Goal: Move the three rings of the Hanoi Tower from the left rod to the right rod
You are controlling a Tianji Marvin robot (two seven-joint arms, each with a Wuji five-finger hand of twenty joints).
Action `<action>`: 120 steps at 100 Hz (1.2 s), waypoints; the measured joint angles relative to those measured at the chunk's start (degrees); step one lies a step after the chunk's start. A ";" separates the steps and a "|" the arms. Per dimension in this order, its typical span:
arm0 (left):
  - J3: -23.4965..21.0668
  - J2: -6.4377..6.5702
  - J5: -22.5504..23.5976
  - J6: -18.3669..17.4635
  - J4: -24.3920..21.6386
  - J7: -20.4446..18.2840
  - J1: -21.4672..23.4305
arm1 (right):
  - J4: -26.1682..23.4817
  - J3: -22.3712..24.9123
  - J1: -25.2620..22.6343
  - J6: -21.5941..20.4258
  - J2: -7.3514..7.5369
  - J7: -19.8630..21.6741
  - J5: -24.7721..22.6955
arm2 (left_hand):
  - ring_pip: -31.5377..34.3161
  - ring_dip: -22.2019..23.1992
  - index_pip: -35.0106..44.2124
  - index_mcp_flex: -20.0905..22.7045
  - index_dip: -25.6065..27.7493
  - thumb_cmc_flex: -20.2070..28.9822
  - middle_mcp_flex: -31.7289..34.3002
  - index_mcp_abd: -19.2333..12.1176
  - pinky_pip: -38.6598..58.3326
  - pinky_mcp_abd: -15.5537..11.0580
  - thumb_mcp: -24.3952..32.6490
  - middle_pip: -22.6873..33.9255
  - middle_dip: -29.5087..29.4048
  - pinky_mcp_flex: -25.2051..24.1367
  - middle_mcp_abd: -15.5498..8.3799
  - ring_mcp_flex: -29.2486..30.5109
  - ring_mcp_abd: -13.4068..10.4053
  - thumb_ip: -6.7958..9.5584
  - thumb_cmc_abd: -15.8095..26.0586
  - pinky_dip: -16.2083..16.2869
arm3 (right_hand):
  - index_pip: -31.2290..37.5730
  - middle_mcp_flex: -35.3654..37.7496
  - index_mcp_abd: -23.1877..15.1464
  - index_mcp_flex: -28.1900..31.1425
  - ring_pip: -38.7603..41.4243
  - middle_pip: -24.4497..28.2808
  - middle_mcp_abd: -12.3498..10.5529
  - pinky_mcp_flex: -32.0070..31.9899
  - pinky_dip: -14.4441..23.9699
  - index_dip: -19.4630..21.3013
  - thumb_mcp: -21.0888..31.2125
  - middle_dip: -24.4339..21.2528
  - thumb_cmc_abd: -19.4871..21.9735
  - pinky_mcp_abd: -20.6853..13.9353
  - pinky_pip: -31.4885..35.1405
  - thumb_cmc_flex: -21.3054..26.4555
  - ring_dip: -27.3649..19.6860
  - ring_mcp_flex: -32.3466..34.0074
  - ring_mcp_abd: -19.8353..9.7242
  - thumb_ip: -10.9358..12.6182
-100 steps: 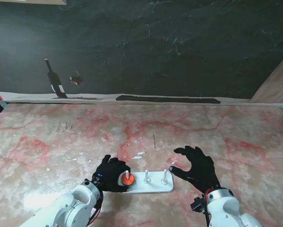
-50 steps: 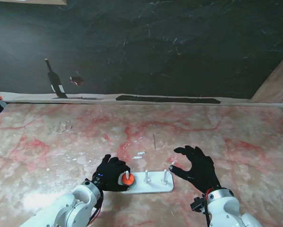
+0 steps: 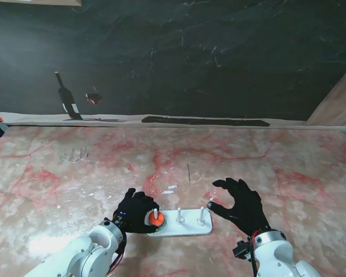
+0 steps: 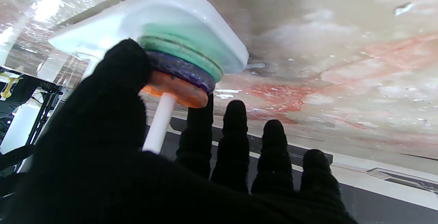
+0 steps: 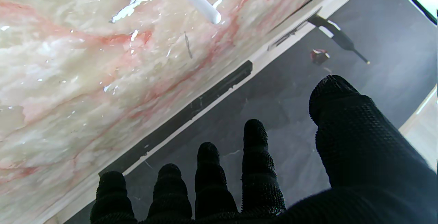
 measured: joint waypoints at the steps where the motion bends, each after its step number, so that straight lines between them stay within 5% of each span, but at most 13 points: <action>1: 0.00 0.00 0.00 0.00 0.00 0.01 0.00 | 0.00 0.00 0.00 0.00 0.00 0.00 0.01 | 0.00 0.00 0.00 0.21 0.00 0.00 0.00 0.00 0.00 0.00 0.00 0.00 0.00 0.00 0.00 0.00 0.00 0.00 0.00 0.00 | 0.00 0.00 0.00 0.00 0.00 0.00 0.00 0.00 0.00 0.00 0.00 0.00 0.01 0.00 0.00 0.00 0.00 0.00 0.00 0.00; 120: -0.86 -0.21 0.28 -1.39 0.21 1.86 0.53 | 0.06 0.32 -0.05 -0.94 -0.08 0.11 1.73 | 1.15 0.23 0.72 4.49 0.00 -0.34 3.53 2.85 2.19 0.27 -0.26 -1.01 -1.81 -0.69 0.00 2.12 0.31 -0.29 -0.12 6.28 | 0.00 0.00 0.00 0.00 0.00 0.01 0.01 -0.07 0.35 0.00 -1.26 0.12 1.09 0.00 0.99 0.68 0.00 0.00 0.05 0.00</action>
